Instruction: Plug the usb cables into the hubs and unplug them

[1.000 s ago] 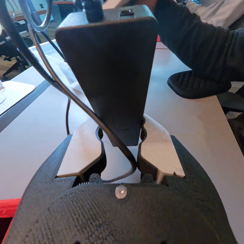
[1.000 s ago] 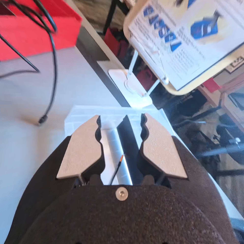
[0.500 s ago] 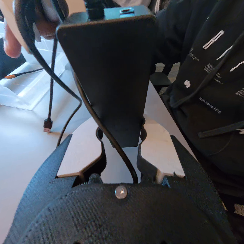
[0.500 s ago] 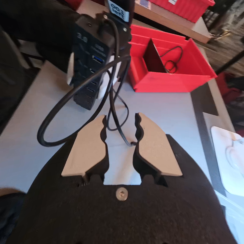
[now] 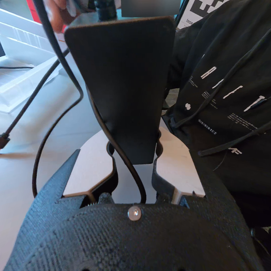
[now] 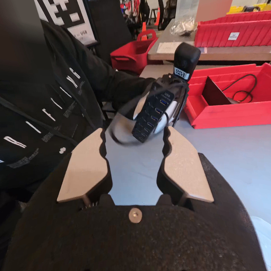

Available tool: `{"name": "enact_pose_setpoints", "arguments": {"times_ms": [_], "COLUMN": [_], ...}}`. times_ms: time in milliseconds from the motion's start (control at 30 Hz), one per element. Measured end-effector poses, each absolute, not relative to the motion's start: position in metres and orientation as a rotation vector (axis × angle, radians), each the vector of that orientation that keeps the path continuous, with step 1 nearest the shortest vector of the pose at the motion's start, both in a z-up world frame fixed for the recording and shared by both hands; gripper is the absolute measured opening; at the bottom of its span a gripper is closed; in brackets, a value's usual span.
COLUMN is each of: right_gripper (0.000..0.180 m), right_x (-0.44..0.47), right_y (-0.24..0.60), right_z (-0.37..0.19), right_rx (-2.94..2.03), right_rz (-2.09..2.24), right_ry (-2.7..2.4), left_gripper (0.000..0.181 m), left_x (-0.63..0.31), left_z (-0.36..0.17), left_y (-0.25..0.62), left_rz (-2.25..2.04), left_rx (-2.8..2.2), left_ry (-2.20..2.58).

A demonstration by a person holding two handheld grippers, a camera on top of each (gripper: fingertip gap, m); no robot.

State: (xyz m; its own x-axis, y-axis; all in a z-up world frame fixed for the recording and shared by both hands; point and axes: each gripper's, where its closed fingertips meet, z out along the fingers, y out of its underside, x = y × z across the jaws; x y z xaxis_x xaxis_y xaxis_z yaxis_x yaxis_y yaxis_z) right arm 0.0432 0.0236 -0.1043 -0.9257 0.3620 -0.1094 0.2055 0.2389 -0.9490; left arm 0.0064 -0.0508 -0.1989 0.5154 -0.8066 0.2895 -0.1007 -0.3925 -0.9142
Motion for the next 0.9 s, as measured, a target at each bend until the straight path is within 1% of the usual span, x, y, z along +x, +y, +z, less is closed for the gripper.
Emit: {"name": "enact_pose_setpoints", "arguments": {"times_ms": [67, 167, 233, 267, 300, 400, 433, 500, 533, 567, 600, 633, 700, 767, 900], "right_gripper": [0.079, 0.083, 0.081, 0.077, 0.077, 0.082, 0.087, 0.088, 0.086, 0.082, 0.072, 0.056, 0.012, 0.009, 0.008], "right_x": [0.042, 0.037, 0.029, 0.021, 0.015, 0.012, 0.011, 0.008, 0.002, -0.004, -0.006, -0.007, -0.002, 0.005, 0.023], "right_y": [0.029, 0.032, 0.034, 0.039, 0.045, 0.038, 0.034, 0.019, 0.015, 0.009, 0.000, -0.011, -0.028, -0.032, -0.042], "right_z": [-0.099, -0.104, -0.108, -0.116, -0.130, -0.172, -0.186, -0.208, -0.215, -0.218, -0.216, -0.210, -0.194, -0.186, -0.156], "right_rx": [-0.583, -0.634, -0.677, -0.732, -0.772, -0.763, -0.739, -0.666, -0.613, -0.541, -0.466, -0.388, -0.224, -0.190, -0.135], "right_rz": [1.787, 1.665, 1.555, 1.444, 1.296, 1.020, 0.932, 0.833, 0.776, 0.752, 0.785, 0.861, 1.011, 1.077, 1.319], "right_ry": [-2.330, -2.340, -2.330, -2.332, -2.362, -2.515, -2.562, -2.630, -2.618, -2.589, -2.568, -2.522, -2.436, -2.431, -2.379], "left_gripper": [0.055, 0.055, 0.055, 0.055, 0.055, 0.055, 0.055, 0.055, 0.055, 0.055, 0.055, 0.055, 0.054, 0.055, 0.055], "left_x": [0.003, 0.001, 0.002, 0.004, 0.006, 0.016, 0.021, 0.030, 0.036, 0.041, 0.046, 0.050, 0.059, 0.064, 0.055], "left_z": [-0.204, -0.212, -0.217, -0.219, -0.219, -0.221, -0.223, -0.225, -0.224, -0.222, -0.220, -0.219, -0.210, -0.201, -0.177], "left_y": [-0.048, -0.046, -0.046, -0.047, -0.049, -0.058, -0.063, -0.071, -0.076, -0.083, -0.087, -0.091, -0.101, -0.107, -0.110], "left_rz": [-0.916, -0.895, -0.881, -0.882, -0.891, -0.966, -1.004, -1.077, -1.140, -1.212, -1.268, -1.319, -1.434, -1.502, -1.619], "left_rx": [-1.861, -1.907, -1.932, -1.938, -1.942, -1.952, -1.956, -1.952, -1.940, -1.921, -1.902, -1.881, -1.783, -1.734, -1.590], "left_ry": [0.744, 0.743, 0.764, 0.775, 0.790, 0.847, 0.872, 0.917, 0.940, 0.961, 0.974, 0.991, 1.038, 1.058, 0.984]}}
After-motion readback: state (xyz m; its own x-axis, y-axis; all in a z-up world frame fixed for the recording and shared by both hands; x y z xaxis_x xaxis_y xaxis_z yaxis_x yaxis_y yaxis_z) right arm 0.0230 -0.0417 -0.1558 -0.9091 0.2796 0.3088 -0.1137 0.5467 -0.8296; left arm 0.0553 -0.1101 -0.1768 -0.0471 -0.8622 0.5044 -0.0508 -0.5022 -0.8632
